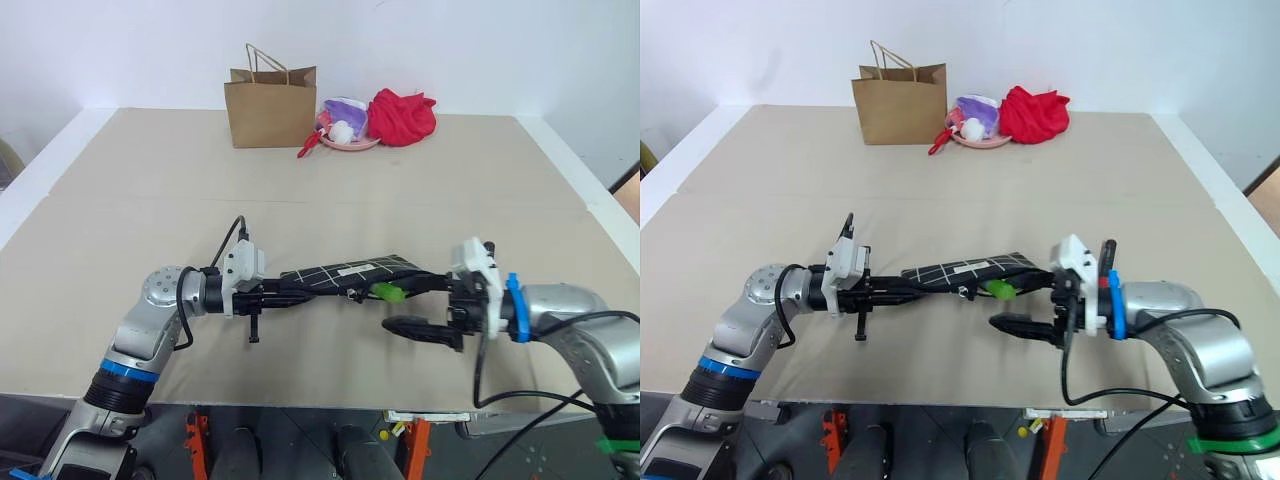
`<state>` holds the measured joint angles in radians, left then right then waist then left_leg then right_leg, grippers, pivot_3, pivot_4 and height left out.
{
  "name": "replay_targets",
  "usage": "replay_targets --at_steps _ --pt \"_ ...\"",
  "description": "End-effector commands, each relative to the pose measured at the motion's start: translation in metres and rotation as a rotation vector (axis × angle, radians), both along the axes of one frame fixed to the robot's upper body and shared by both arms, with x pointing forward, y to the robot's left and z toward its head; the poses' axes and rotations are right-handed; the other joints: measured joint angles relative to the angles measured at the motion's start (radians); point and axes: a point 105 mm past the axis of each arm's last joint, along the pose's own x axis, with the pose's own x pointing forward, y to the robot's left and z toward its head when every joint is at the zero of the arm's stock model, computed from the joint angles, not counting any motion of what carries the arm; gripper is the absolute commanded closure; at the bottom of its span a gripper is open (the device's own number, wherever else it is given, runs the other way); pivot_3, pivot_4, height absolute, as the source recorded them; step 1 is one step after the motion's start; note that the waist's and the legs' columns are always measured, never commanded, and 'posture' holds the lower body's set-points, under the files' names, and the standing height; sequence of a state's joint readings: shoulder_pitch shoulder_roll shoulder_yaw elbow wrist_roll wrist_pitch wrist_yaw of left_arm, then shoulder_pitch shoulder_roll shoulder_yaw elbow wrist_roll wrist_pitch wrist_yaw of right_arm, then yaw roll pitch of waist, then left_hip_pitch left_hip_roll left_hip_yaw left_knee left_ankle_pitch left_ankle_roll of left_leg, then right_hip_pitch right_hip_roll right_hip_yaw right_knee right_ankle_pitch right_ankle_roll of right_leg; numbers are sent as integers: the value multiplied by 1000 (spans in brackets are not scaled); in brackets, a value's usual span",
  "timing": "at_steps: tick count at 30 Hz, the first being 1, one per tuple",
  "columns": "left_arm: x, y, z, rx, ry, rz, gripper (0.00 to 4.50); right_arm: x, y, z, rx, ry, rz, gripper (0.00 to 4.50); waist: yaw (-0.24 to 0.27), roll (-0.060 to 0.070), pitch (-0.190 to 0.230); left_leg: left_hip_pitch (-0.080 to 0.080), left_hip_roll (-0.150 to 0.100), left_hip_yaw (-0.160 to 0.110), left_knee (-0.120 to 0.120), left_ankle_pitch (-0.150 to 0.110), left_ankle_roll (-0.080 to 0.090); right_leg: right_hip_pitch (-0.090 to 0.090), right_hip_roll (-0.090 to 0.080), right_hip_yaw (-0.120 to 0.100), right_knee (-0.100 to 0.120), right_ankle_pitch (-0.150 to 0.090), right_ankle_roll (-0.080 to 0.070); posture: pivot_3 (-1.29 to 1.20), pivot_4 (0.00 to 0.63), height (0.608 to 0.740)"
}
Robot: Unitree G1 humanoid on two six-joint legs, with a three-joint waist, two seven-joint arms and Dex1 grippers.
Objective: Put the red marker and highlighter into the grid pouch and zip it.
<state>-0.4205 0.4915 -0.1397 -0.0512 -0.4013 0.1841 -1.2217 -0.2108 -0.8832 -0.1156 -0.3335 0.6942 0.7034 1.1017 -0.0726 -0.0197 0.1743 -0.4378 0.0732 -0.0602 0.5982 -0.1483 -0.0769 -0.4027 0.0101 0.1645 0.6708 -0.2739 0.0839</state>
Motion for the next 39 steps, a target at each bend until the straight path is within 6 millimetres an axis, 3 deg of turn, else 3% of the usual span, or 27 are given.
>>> replay_targets --at_steps 1,6,8,12,15,19,25,29,32,36,38,39 --pt "-2 2 9 -19 -33 1 4500 -12 -11 21 41 -8 12 63 0 0 0 0 0 0 0 0 0 0 0 0 0 0 0 0 150 740" --pt "-1 4 9 -9 -31 2 4500 1 -61 34 120 49 -228 63 -1 0 0 0 0 0 1 0 0 0 0 0 0 1 -1 0 150 740" --pt "0 3 8 -8 -29 0 4500 18 -87 26 48 -15 -400 63 -2 0 0 0 0 0 2 0 0 1 0 0 0 0 -2 0 150 740" --pt "0 2 8 -9 -29 -4 4500 41 -113 11 -59 -107 -630 63 -4 0 0 1 0 0 2 0 0 0 0 0 0 0 -3 0 150 740" --pt "1 1 8 -11 -30 -4 4500 59 -122 -2 -72 -146 -826 63 -8 1 0 1 0 0 1 0 0 0 0 0 0 2 0 0 150 740" --pt "1 1 9 -12 -35 -1 4500 67 -122 -23 -82 -178 -1030 63 -6 1 -1 1 0 0 0 0 0 0 0 0 0 2 0 0 150 740" --pt "0 3 9 -10 -38 7 4500 65 -137 -49 -73 -120 -1263 63 -4 2 -1 0 -1 0 -1 0 0 0 0 0 0 1 1 0 150 740" --pt "0 3 10 -9 -43 10 4500 62 -129 -69 -58 -55 -1320 63 -5 3 -1 1 -1 -1 0 0 0 1 0 0 0 1 0 0 150 740" --pt "0 3 11 -8 -46 12 4500 60 -135 -78 -92 -45 -1369 847 -5 2 -2 1 -1 -1 1 0 0 2 0 0 0 0 -4 0 150 740" --pt "1 4 11 -6 -50 15 4500 57 -134 -87 -131 -31 -1360 2907 -1 1 -3 2 -1 -1 2 1 1 5 0 0 -1 0 -4 0 150 740" --pt "1 4 11 -6 -51 17 4500 56 -134 -90 -138 -25 -1360 3747 0 0 -3 2 -1 -1 2 2 1 6 -1 0 -2 0 -4 0 150 740" --pt "2 4 11 -5 -51 17 4500 56 -132 -91 -143 -23 -1350 3917 0 -1 -4 2 -1 -1 2 2 1 7 -1 0 -2 0 -4 0 150 740"
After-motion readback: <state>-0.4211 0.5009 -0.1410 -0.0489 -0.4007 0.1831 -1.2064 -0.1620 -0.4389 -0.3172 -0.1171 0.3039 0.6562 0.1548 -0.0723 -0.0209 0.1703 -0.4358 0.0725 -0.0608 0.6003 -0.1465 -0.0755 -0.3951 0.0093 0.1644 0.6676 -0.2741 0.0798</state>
